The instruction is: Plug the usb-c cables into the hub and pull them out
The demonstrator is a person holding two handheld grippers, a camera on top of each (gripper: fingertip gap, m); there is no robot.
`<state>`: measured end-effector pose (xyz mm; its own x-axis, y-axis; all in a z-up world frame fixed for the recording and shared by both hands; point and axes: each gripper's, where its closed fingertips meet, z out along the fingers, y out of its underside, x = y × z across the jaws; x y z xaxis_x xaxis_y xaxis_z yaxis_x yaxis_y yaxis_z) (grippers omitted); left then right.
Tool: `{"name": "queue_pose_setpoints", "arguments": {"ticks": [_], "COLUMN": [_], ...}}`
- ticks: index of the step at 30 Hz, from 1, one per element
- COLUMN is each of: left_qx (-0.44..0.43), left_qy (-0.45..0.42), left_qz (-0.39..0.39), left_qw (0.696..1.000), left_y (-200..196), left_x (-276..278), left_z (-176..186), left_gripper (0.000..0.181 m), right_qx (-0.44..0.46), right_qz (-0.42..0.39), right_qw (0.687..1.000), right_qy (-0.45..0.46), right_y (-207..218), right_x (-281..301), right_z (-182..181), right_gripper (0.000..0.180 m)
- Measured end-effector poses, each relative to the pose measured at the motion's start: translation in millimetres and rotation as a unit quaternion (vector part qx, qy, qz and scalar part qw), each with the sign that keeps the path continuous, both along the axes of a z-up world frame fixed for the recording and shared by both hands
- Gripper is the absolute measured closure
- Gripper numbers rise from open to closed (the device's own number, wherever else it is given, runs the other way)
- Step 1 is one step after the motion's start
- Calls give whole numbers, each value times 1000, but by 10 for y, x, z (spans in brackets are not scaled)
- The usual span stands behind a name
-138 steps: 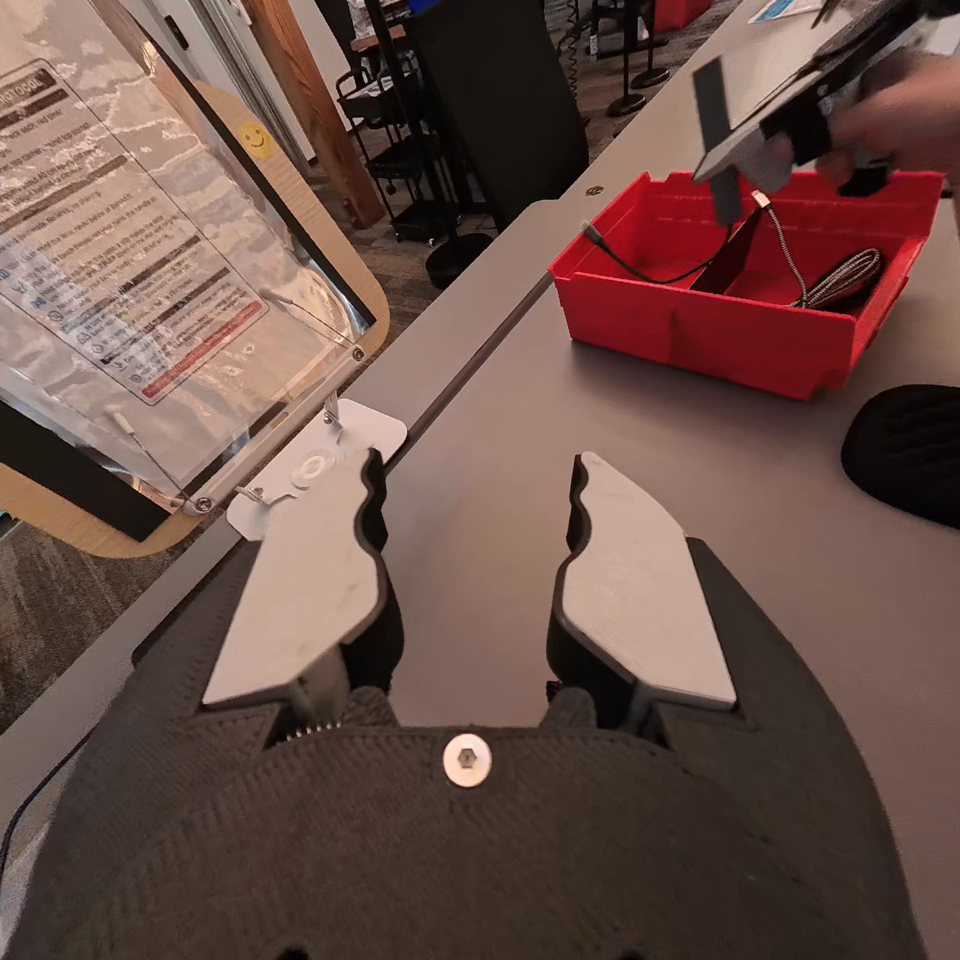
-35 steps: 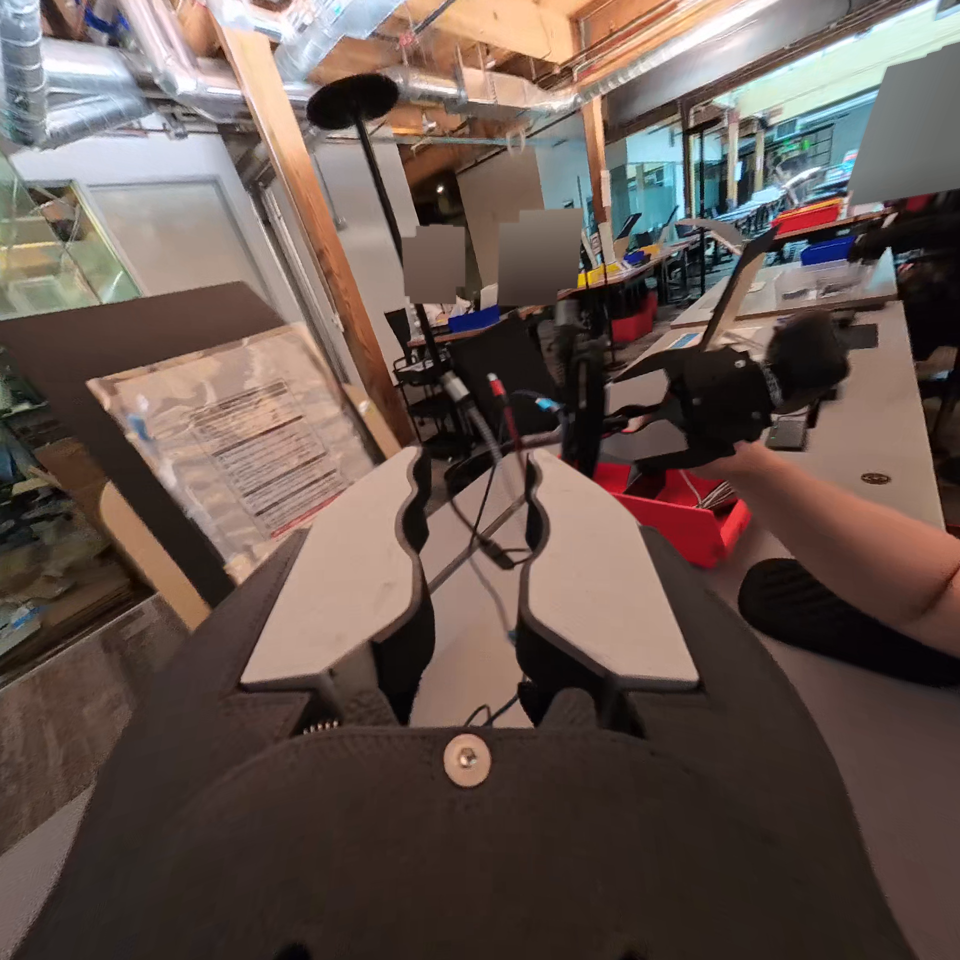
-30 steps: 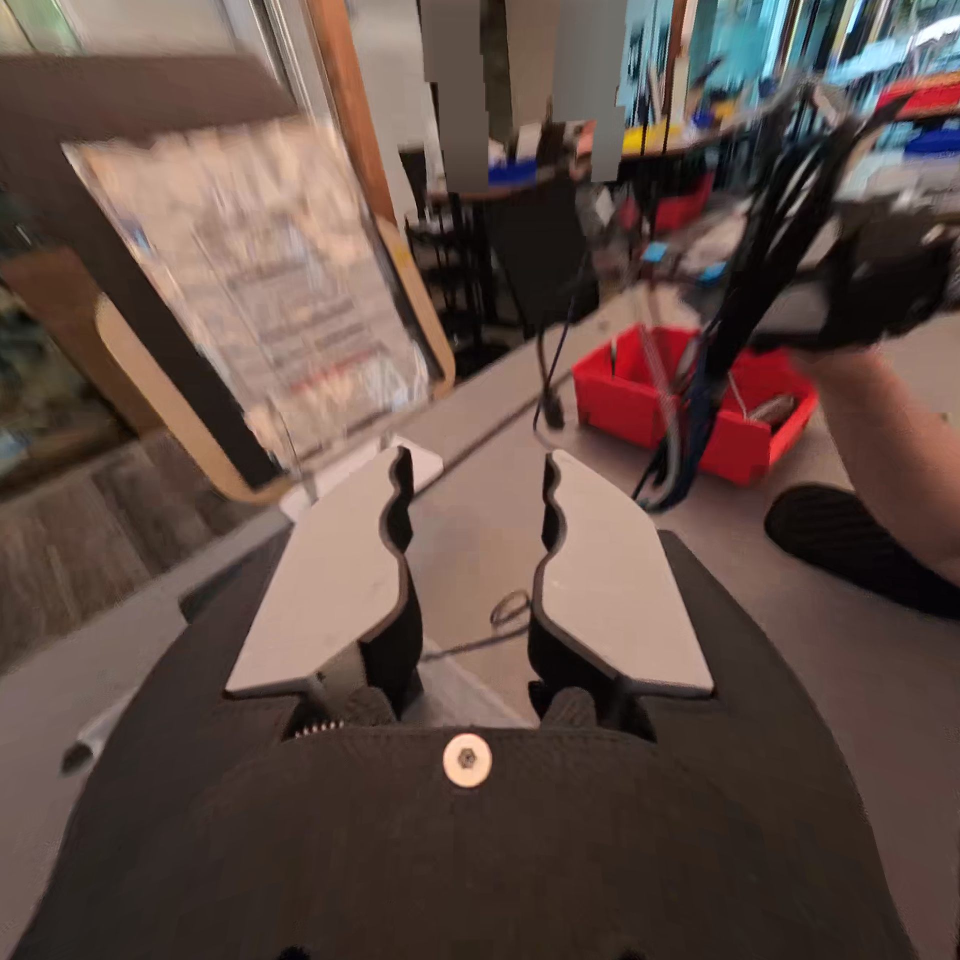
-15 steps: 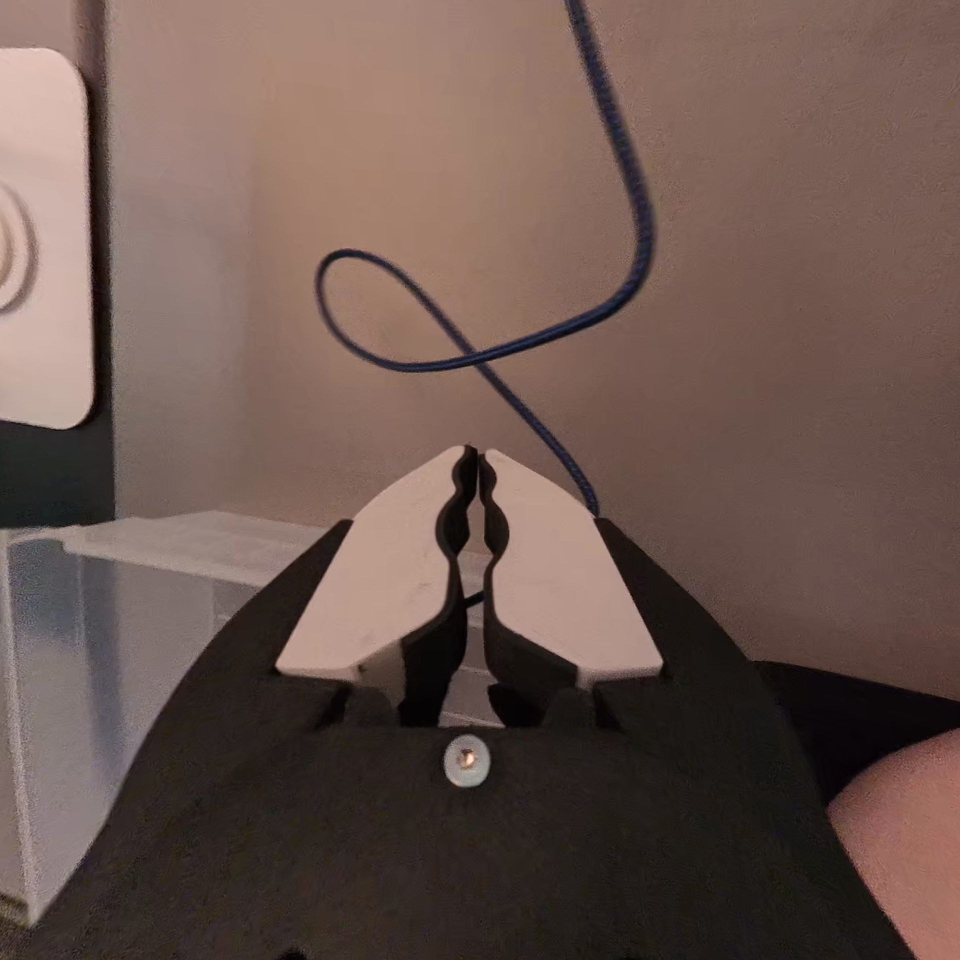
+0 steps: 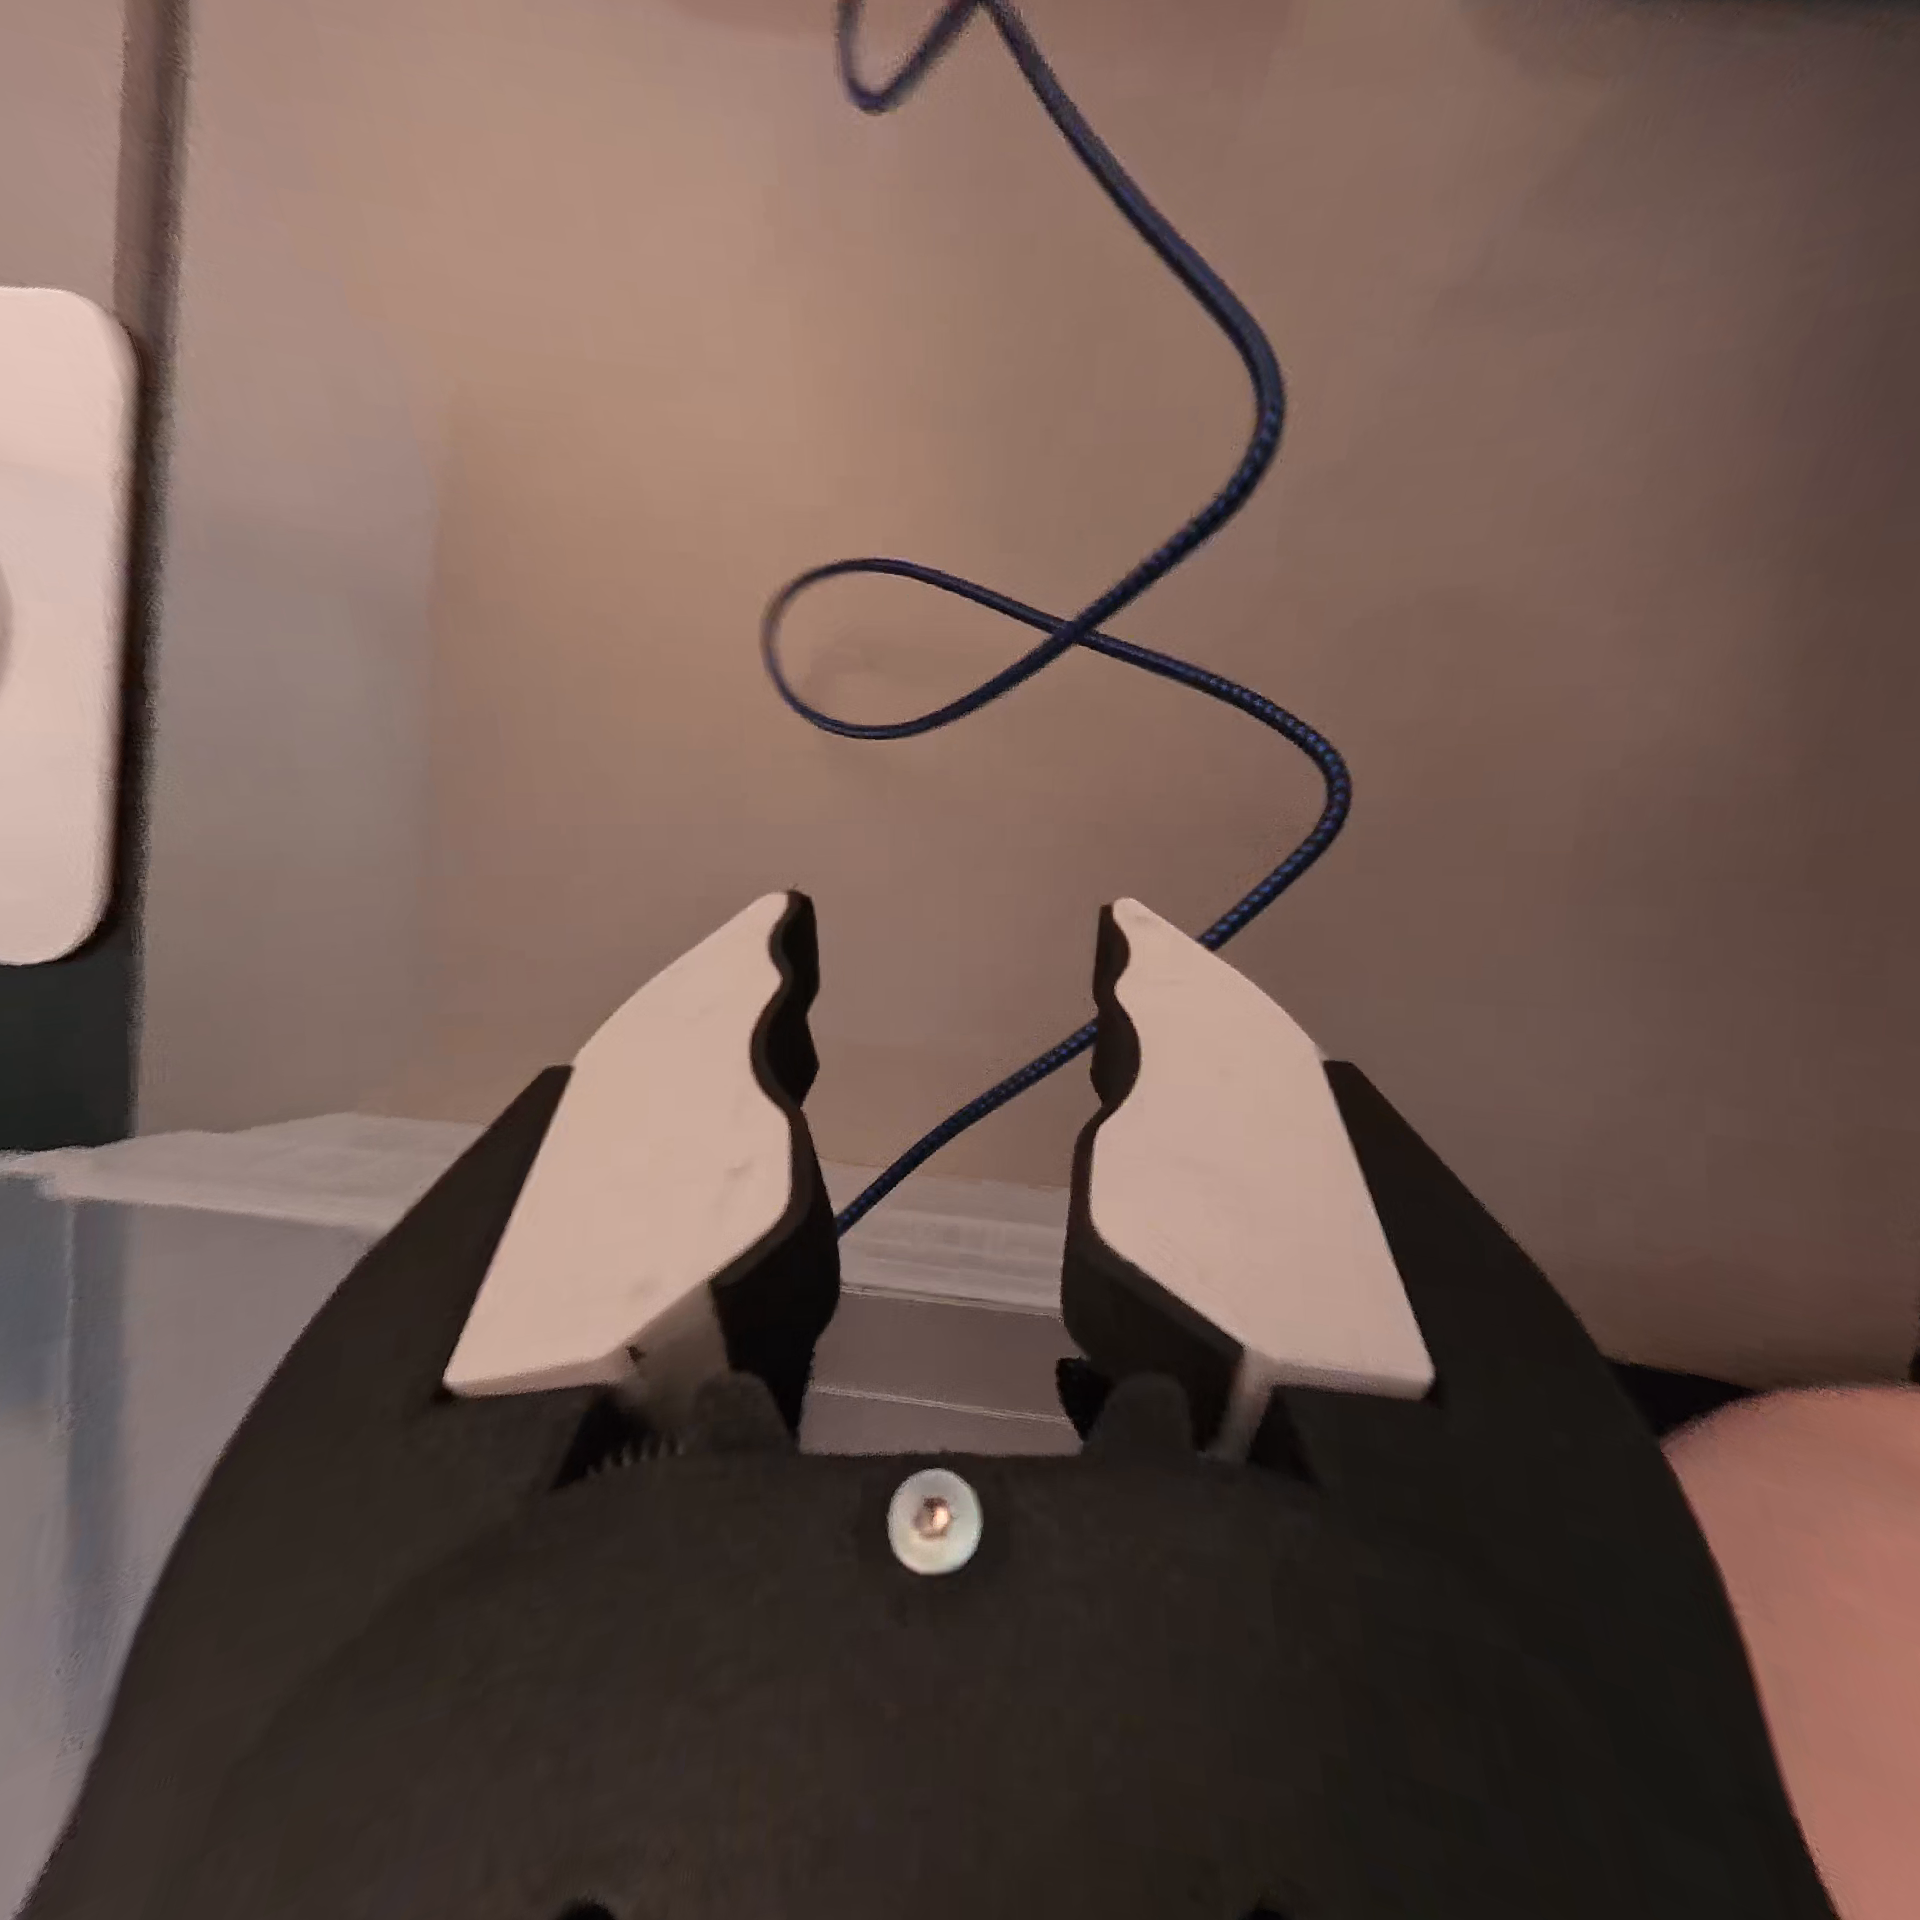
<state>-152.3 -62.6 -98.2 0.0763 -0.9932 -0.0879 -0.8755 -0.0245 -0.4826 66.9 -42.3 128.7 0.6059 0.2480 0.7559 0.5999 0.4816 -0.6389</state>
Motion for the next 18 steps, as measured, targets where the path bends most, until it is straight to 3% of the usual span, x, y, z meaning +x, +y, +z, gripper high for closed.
{"name": "queue_pose_setpoints", "arguments": {"ticks": [4,7,10,12,15,18], "left_qx": [-16,-46,-59,-64,-32,25], "left_qy": [42,4,-54,-109,-187,-171], "left_qz": [-16,-58,-81,-81,-57,-7], "left_qw": [999,997,993,989,980,985], "left_y": [-32,-144,-224,-250,-167,10], "left_x": [56,379,607,672,623,361], "left_z": [-188,-192,-15,211,572,633], "left_gripper": [135,137,132,110,103,102], "right_qx": [1,-1,-7,-13,-15,-19], "right_qz": [1,16,52,77,93,107], "right_qw": [1000,1000,998,996,994,992], "right_qy": [1,10,21,31,47,60], "right_y": [2,-12,-45,-59,-61,-78], "right_x": [-3,-29,-85,-117,-115,-90], "right_z": [-3,0,-16,-27,-16,2], "right_gripper": [170,170,170,170,170,170]}}
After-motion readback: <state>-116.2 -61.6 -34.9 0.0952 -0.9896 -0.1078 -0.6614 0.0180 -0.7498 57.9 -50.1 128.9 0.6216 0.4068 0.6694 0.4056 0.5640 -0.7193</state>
